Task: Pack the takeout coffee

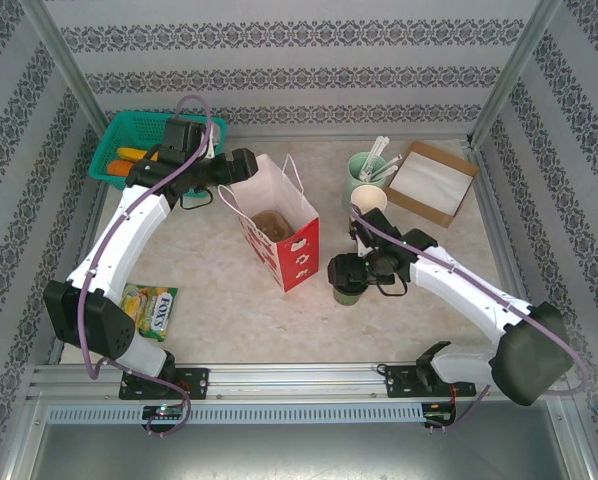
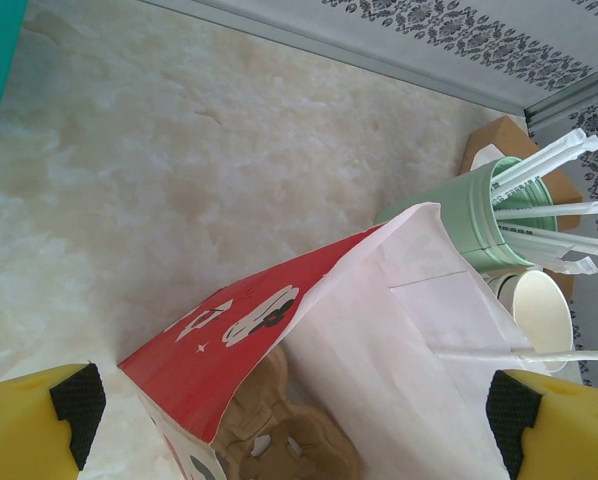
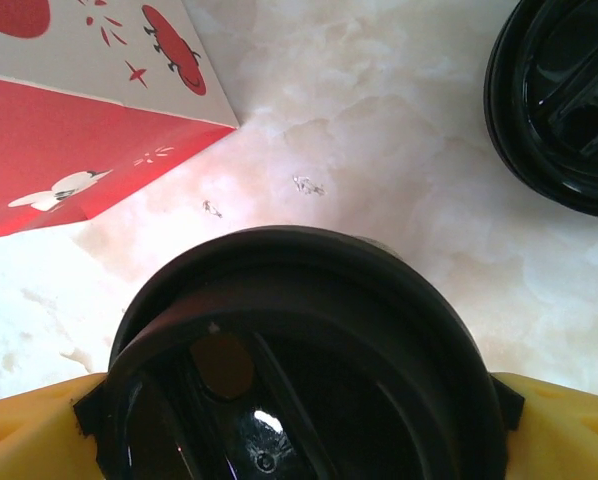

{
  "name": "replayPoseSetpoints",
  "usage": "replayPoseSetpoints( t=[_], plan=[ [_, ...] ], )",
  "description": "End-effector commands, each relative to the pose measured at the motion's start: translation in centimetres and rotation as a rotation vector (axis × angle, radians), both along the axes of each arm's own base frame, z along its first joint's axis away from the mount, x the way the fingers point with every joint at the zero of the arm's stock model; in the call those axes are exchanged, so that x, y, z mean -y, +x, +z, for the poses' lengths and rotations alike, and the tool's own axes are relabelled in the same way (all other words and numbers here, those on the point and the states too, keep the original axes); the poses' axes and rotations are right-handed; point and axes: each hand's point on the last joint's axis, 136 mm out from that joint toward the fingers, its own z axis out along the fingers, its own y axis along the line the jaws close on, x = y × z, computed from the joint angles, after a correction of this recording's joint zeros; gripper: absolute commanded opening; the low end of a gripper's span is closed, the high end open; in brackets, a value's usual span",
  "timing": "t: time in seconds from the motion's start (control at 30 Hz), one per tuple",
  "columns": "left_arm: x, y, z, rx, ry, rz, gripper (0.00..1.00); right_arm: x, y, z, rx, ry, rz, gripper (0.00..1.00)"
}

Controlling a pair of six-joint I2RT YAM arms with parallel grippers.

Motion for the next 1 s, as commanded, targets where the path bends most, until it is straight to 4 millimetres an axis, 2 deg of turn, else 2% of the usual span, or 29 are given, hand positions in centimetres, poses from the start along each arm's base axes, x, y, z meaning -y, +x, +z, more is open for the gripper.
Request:
replayPoseSetpoints(
  t=[0.0, 0.23, 0.27, 0.5, 0.97],
  plan=[
    [-0.3, 0.2, 0.9, 0.035, -0.001, 0.007, 1.0, 0.4, 0.0, 0.8, -0.03, -0.041, -0.027, 0.92],
    [-0.3, 0.1, 0.6, 0.027, 0.005, 0.007, 1.0, -0.3, 0.4, 1.5, -0.062, -0.035, -0.025, 0.94],
    [-0.4, 0.1, 0.5, 0.025, 0.008, 0.007, 1.0, -0.3, 0.4, 1.5, -0.066, -0.038, -0.025, 0.98],
    [-0.5, 0.1, -0.1, 0.011, 0.018, 0.012, 1.0, 0.4, -0.6, 0.8, -0.148, -0.11, -0.01, 0.98],
    [-0.6, 0.0, -0.9, -0.013, 0.025, 0.016, 0.99, -1.1, -1.3, 0.7, -0.239, -0.089, 0.065, 0.98]
  ],
)
